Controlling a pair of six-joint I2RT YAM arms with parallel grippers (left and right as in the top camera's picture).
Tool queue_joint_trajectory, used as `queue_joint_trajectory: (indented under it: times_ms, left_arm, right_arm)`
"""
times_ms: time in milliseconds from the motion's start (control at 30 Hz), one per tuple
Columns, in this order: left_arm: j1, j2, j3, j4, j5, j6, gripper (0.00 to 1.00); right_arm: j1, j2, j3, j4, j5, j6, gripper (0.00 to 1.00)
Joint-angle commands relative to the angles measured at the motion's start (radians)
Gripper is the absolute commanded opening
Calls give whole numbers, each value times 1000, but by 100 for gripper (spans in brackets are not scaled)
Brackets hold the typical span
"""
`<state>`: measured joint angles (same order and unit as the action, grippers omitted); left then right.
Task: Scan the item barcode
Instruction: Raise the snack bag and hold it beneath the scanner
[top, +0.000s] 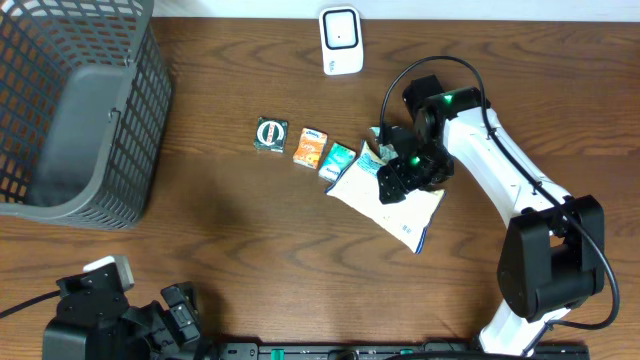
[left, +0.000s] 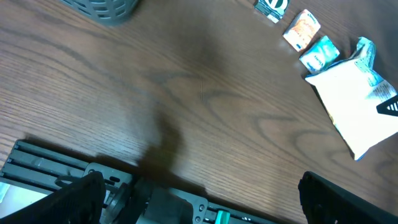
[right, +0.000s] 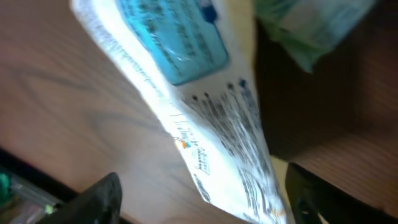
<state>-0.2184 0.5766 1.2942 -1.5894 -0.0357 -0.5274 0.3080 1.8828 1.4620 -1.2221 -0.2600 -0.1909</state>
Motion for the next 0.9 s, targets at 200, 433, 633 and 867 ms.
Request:
queue_joint_trajectory:
  times_ms: [200, 433, 633, 867]
  left_arm:
    - [4, 1, 0, 0, -6, -9, 97]
    - [4, 1, 0, 0, -6, -9, 98]
    - [4, 1, 0, 0, -6, -9, 98]
    - [4, 1, 0, 0, -6, -9, 98]
  right_arm:
    - [13, -24, -169, 180, -31, 45, 75]
    - [69, -24, -293, 289, -125, 49, 47]
    - [99, -24, -284, 301, -200, 127, 10]
    - [53, -26, -229, 344, -678, 127, 1]
